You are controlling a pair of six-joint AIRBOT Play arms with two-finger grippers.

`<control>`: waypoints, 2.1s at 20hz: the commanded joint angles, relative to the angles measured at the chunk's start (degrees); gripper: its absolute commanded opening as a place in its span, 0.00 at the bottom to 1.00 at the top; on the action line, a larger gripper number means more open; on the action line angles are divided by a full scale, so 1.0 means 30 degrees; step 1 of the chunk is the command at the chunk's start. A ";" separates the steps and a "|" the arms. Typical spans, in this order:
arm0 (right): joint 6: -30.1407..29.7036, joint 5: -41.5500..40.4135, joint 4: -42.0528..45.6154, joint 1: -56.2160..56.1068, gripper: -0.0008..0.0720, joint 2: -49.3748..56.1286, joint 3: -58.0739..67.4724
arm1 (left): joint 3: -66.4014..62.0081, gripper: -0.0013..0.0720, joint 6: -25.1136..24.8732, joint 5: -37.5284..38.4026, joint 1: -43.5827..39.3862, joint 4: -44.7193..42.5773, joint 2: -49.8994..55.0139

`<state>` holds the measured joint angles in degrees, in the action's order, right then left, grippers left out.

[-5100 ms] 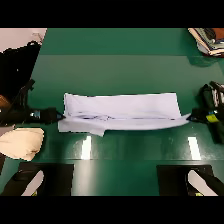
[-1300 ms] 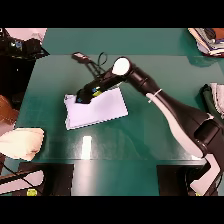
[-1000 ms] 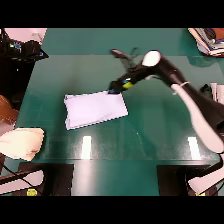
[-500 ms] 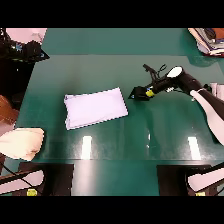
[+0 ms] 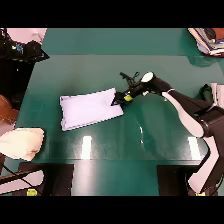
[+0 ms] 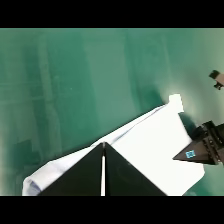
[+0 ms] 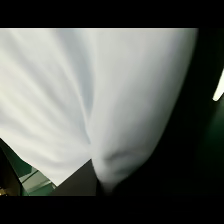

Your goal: Fold the shirts.

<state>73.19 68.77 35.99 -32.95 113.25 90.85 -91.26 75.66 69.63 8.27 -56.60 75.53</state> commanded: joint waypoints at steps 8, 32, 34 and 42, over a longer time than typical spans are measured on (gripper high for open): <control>0.1093 0.0852 0.3147 0.4663 0.03 -0.3330 0.2936 | 0.0007 0.04 -0.0219 0.0270 -0.3024 0.0044 -0.0080; 0.0721 0.2339 0.6615 2.3103 0.03 -0.8342 0.7606 | 0.0007 0.05 -0.0219 -0.3592 -0.9071 -0.0102 0.0015; 0.0736 0.2827 0.6717 2.3372 0.03 -0.9027 0.7606 | 0.0007 0.05 -0.0226 -0.3585 -0.9071 -0.0153 0.0015; 0.1166 0.4809 0.9449 2.6432 0.03 -1.3202 0.1661 | 0.0007 0.05 -0.0233 -0.3490 -0.9071 -0.0153 0.0015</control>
<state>76.40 81.25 60.10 43.18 77.95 102.98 -91.24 75.02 59.09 -18.92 -57.01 75.53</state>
